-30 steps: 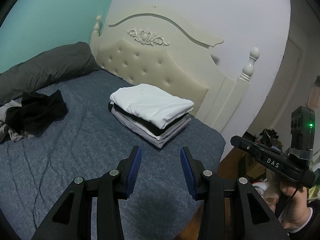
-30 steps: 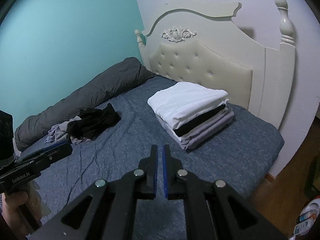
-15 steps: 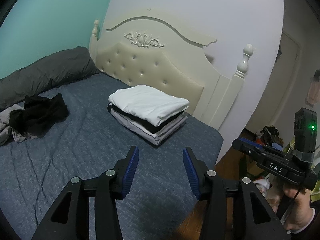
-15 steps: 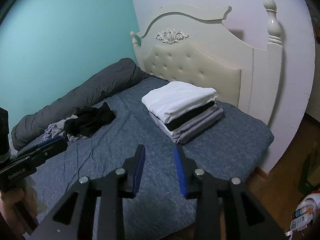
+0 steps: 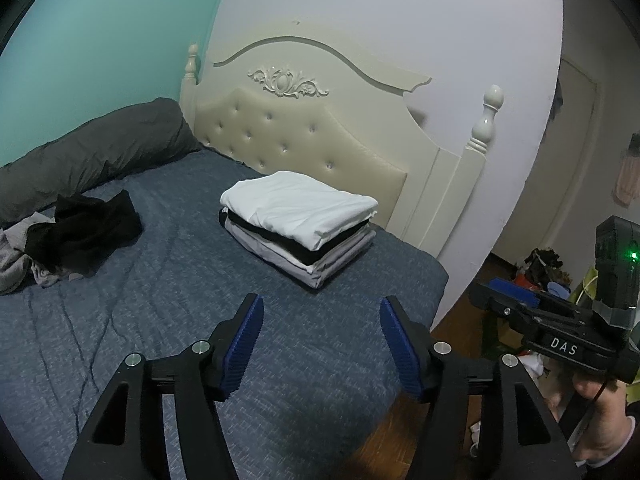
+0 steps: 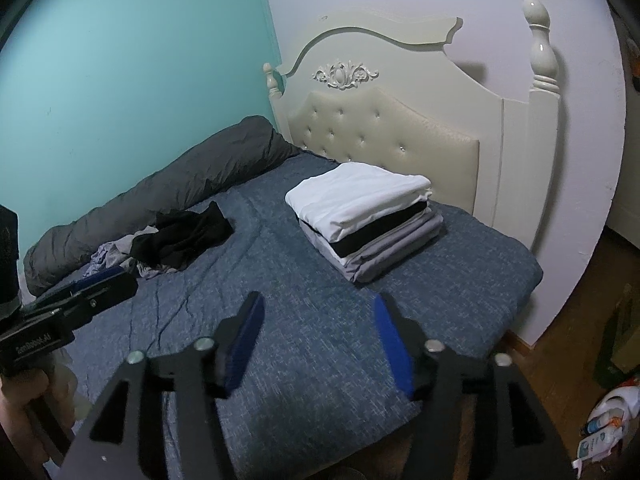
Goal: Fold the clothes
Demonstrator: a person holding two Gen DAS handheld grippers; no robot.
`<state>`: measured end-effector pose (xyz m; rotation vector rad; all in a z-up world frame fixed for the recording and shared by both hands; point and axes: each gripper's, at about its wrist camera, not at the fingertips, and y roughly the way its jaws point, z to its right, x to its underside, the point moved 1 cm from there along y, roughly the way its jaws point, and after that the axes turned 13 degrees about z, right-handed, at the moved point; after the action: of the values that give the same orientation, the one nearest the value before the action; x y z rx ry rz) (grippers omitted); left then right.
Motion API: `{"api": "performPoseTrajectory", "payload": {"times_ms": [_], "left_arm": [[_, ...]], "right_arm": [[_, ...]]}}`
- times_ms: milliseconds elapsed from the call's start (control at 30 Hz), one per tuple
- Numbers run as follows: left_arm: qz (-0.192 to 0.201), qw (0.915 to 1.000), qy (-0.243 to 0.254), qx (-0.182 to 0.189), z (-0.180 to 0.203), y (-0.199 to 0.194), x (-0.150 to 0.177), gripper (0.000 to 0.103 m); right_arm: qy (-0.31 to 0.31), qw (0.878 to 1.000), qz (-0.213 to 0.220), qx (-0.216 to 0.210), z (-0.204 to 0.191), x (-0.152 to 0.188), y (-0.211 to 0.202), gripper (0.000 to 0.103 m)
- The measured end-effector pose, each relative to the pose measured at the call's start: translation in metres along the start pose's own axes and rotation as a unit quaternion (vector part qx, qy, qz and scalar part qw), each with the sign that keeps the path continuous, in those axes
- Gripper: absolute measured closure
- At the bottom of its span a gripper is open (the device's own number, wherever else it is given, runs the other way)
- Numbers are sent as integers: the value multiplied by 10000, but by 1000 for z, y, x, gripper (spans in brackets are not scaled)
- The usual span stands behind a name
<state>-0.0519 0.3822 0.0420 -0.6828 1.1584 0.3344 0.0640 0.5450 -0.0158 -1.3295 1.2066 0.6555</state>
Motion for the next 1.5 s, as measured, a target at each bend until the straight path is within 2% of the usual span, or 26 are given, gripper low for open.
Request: {"api": "performPoseTrajectory", "payload": {"times_ms": [100,233,333,400,533,633,700,833,1033,1500], "left_arm": [[36,10000,0,-28,0,-4,0,26],[40,10000,-12,-77,-1,-8,1,23],[74,9999,-42,-101,-3,-11,1,14],[97,9999,-59,-106,-3,-13,1,14],[86,9999,-34,-105,-2,-15,1,11],[96,9999,-26,-125,-2,-17,2,0],[99,9998,-20,-142,-1,-18,3,0],[103,9998,-9,-177,-1,-20,5,0],[62,9997,45,-213,1,-22,8,0],[85,9994,188,-270,3,-28,14,0]], "right_arm": [[5,10000,16,18,0,1,-3,37],[-23,10000,30,60,0,1,-5,29],[-69,9999,46,97,-2,0,-7,25],[-68,9999,71,134,-2,1,-8,20],[-63,9998,85,176,-3,2,-10,18],[-93,9997,75,209,-4,5,-11,16],[-102,9996,73,240,-4,6,-12,15],[-100,9996,53,268,-3,8,-13,6],[-114,9991,88,388,-2,7,-16,2],[-125,9992,47,368,-3,9,-20,1]]}}
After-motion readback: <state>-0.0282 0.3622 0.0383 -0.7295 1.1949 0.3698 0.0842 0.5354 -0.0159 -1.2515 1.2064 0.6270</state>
